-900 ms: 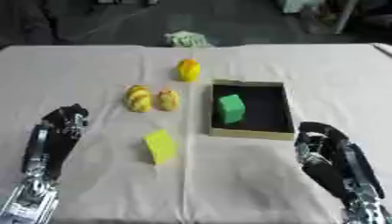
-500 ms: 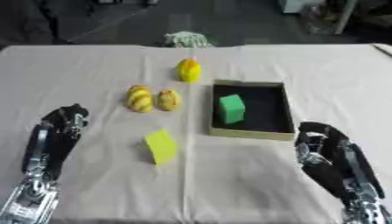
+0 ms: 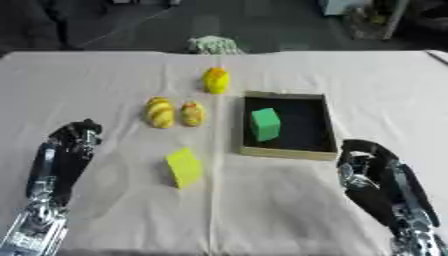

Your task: Pick up objects on the table and place them in the box.

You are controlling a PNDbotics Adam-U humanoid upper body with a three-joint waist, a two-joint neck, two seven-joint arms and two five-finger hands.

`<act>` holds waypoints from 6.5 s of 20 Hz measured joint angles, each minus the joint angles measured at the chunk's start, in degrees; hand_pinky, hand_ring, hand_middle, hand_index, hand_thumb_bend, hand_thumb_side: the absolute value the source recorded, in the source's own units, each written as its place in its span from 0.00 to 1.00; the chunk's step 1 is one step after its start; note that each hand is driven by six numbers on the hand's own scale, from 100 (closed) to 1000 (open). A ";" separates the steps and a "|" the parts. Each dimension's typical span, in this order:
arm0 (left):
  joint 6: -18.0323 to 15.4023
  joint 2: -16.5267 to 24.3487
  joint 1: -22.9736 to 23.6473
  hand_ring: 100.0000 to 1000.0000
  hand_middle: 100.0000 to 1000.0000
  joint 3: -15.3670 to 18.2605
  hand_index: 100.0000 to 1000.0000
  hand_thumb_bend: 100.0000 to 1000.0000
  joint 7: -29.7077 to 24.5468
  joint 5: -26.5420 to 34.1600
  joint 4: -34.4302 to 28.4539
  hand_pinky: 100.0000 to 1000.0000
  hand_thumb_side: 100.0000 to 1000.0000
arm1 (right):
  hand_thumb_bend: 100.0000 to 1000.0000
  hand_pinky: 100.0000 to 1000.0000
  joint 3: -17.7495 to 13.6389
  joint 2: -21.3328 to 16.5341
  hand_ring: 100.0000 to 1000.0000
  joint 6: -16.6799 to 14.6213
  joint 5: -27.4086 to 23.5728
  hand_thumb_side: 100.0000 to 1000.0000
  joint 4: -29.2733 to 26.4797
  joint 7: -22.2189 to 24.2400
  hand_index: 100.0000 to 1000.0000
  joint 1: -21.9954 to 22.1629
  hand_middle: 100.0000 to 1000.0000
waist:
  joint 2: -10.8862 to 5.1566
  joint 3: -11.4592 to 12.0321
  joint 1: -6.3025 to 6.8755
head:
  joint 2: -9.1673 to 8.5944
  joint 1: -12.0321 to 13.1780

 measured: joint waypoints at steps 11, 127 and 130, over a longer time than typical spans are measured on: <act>1.88 18.85 -2.47 0.75 0.65 -1.36 0.70 0.00 -10.51 -8.28 -9.12 0.73 0.38 | 0.00 0.57 -0.03 -0.01 0.58 0.03 0.02 0.19 0.00 -0.05 0.72 -0.01 0.65 | -0.31 -0.99 1.09 | 0.00 -0.27; -27.50 8.27 -51.92 0.79 0.78 -22.96 0.88 0.26 -27.35 -70.11 27.54 0.80 0.00 | 0.00 0.58 13.07 -2.56 0.57 0.94 -4.02 0.30 -1.96 14.99 0.72 -9.06 0.64 | 6.98 -17.24 1.81 | -2.13 7.51; -25.72 10.64 -51.95 0.76 0.74 -22.27 0.86 0.20 -28.96 -64.11 24.35 0.78 0.01 | 0.00 0.58 13.01 -2.56 0.57 0.96 -3.97 0.30 -1.95 14.80 0.72 -8.54 0.64 | 6.40 -16.16 1.97 | -2.08 6.86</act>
